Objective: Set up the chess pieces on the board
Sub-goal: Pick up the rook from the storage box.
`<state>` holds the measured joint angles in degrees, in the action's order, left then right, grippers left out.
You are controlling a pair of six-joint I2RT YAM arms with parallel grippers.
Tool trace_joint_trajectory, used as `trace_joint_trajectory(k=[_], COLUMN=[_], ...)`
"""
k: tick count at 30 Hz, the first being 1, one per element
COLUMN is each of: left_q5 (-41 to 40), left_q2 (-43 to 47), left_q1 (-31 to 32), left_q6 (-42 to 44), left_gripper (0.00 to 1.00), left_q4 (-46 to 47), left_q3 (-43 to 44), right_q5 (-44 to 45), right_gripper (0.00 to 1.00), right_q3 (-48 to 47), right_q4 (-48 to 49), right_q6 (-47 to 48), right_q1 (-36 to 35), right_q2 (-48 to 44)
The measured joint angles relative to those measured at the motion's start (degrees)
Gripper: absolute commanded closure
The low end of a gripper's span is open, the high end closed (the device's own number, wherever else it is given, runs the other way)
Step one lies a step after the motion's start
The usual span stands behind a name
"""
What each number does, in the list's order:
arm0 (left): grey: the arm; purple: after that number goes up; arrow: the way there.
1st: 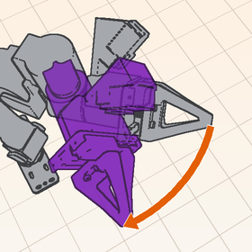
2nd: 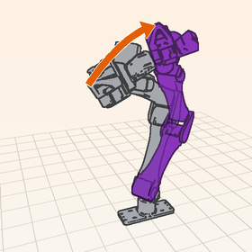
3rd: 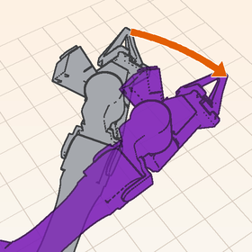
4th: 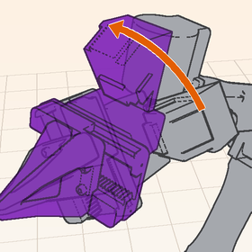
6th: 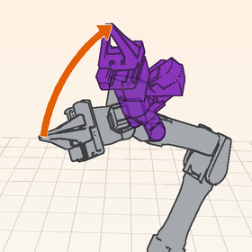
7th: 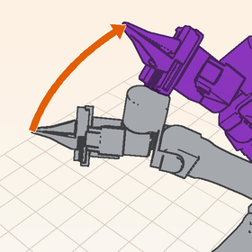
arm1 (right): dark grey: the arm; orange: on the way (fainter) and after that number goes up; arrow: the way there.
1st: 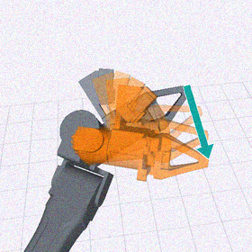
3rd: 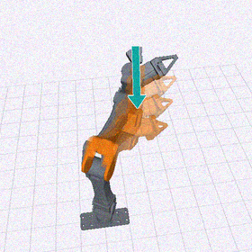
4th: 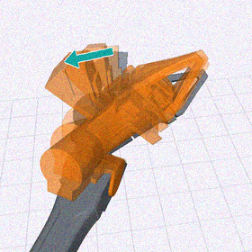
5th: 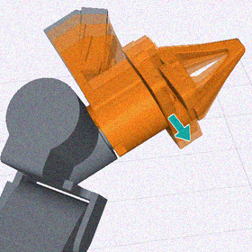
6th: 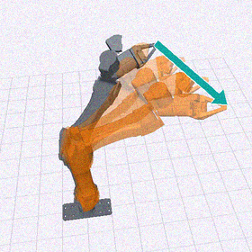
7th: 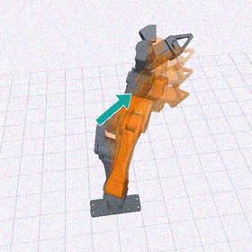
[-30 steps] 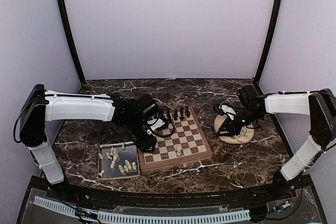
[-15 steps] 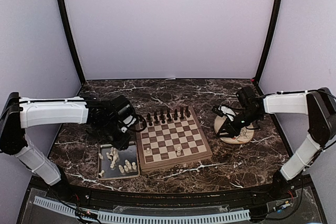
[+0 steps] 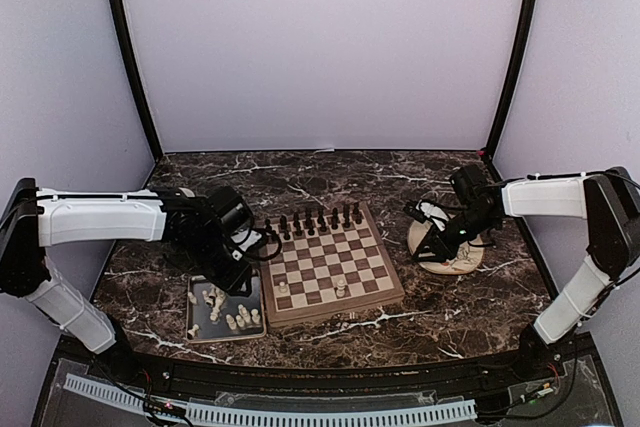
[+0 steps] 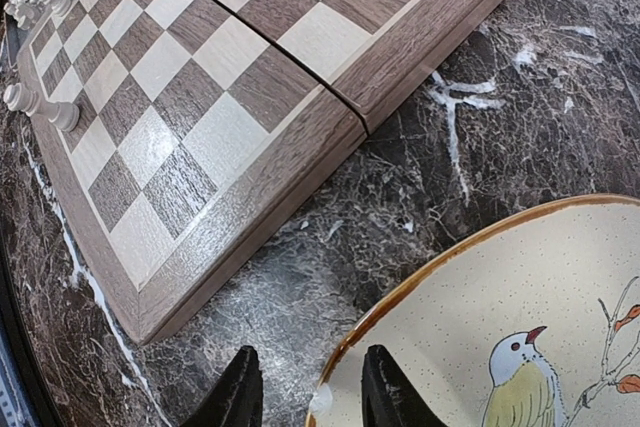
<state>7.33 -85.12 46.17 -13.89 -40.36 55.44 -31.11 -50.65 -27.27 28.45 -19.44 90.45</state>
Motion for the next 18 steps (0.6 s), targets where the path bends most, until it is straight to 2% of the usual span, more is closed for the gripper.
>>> trace_joint_trajectory(k=[4, 10, 18], left_q5=[1.7, 4.0, 2.0], left_q2=[-0.1, -0.5, -7.0], left_q1=[0.4, 4.5, 7.2], left_q6=[0.7, 4.5, 10.8], left_gripper=[0.66, 0.66, 0.67], left_q4=[0.0, 0.8, -1.6], left_q3=[0.0, 0.5, 4.6], right_q5=[0.0, 0.0, 0.1], right_gripper=[0.65, 0.65, 0.65], right_q3=[0.0, 0.0, 0.0], right_q4=[0.0, 0.0, 0.0], right_q6=[0.0, 0.0, 0.0], right_q1=[0.0, 0.0, 0.0], right_q2=[0.0, 0.0, 0.0])
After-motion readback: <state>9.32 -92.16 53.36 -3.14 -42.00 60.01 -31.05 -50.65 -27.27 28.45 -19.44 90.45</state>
